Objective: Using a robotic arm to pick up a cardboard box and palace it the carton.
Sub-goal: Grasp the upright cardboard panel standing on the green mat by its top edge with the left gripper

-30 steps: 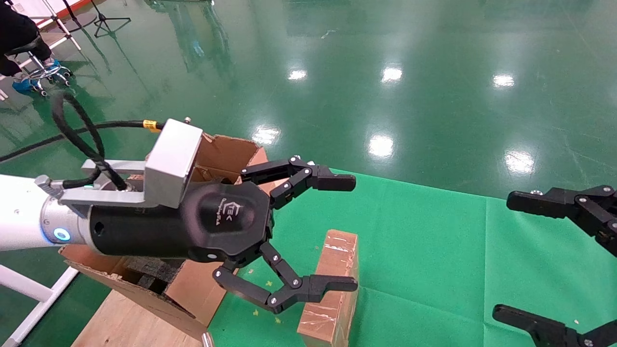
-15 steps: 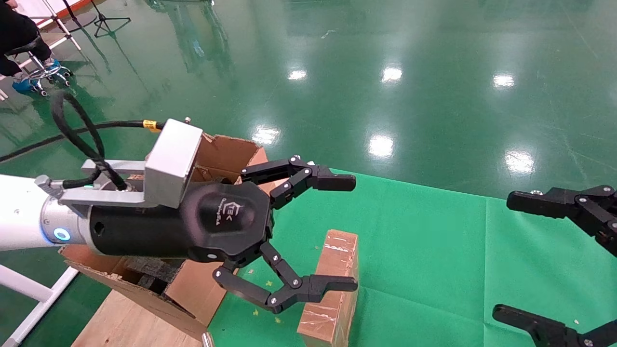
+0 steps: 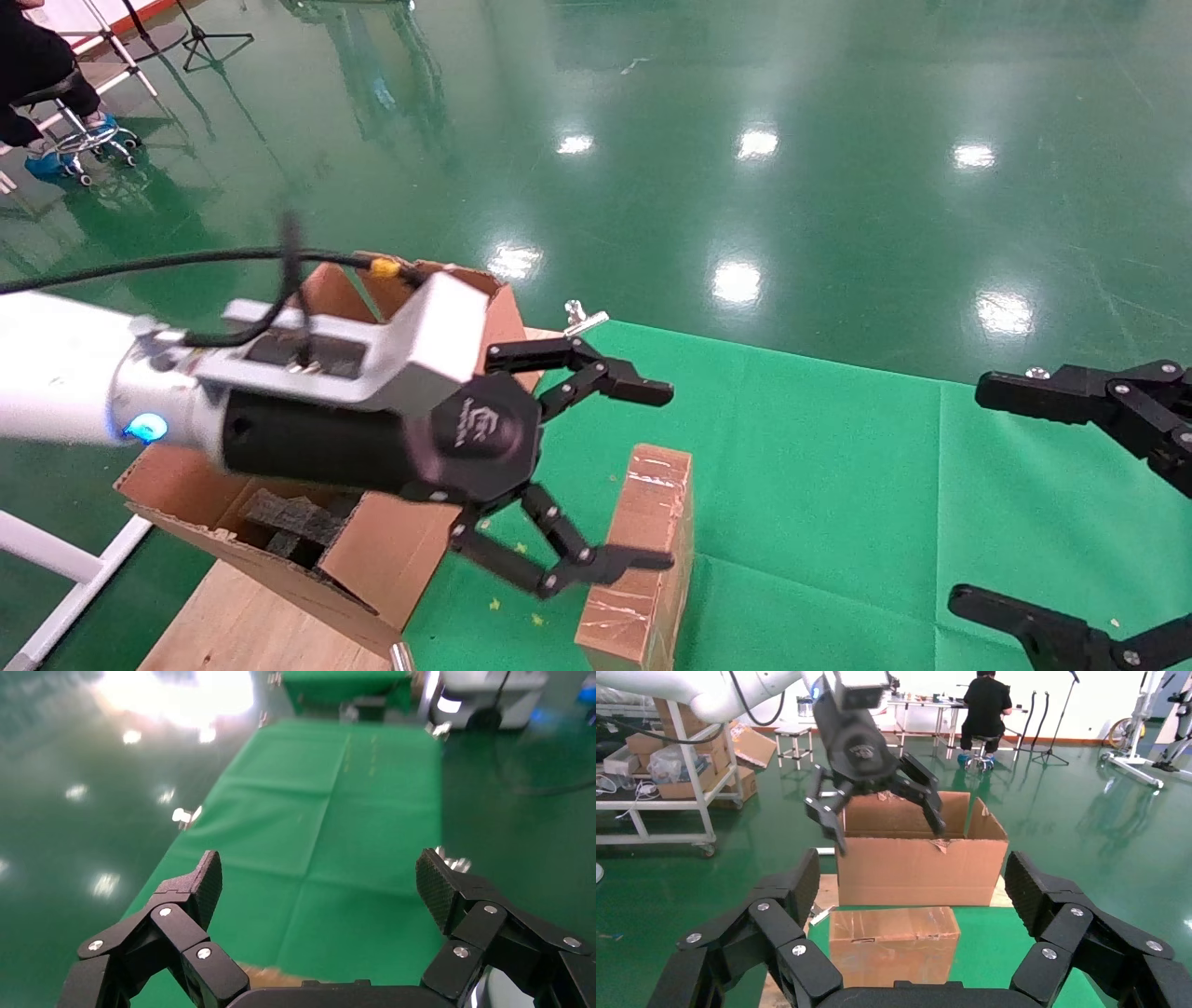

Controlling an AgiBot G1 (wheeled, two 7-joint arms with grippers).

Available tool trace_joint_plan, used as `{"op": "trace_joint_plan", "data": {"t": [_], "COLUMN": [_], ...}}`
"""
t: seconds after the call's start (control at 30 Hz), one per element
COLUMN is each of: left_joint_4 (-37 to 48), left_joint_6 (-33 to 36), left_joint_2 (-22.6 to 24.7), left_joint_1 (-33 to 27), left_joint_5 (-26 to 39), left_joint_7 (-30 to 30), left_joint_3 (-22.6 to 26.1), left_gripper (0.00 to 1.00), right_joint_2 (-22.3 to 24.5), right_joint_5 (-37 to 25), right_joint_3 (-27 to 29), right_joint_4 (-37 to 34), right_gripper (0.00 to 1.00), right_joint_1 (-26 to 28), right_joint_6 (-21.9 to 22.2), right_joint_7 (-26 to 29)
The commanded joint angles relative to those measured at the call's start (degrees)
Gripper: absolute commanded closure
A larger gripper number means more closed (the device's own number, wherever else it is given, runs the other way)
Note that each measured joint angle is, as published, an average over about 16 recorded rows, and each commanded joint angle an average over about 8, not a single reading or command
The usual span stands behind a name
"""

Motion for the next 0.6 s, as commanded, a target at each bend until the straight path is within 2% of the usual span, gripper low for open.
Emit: {"op": "trace_joint_plan", "data": {"t": [0.03,0.3,0.4,0.5,0.6], "left_joint_4": [-0.2,0.4,0.3,-0.1,-0.4], "left_joint_6": [0.2,0.2,-0.7,-1.8,-2.2], "left_joint_2": [0.5,0.0,-1.0,-1.7,-1.1], "left_joint_1": [-2.5,-3.8,-4.7,-6.6,-9.9], "left_joint_5": [2.6,3.9,5.8,9.2,13.9], "left_joint_7": [-1.8,-2.5,-4.7,-9.4,-17.2], "left_joint_3": [1.4,1.8,2.1,3.2,5.3], "left_gripper": [0.00,0.00,0.00,0.00,0.00], "right_joint_2": [0.0,0.0,0.0,0.0,0.0], "right_joint_5": [0.0,0.0,0.0,0.0,0.0], "right_joint_3": [0.0,0.0,0.0,0.0,0.0], "right_joint_4": [0.0,0.0,0.0,0.0,0.0], "right_gripper": [1.00,1.00,1.00,1.00,1.00], "right_joint_1": [0.0,0.0,0.0,0.0,0.0], "right_joint_6": [0.0,0.0,0.0,0.0,0.0], "right_joint_7": [0.0,0.0,0.0,0.0,0.0]}}
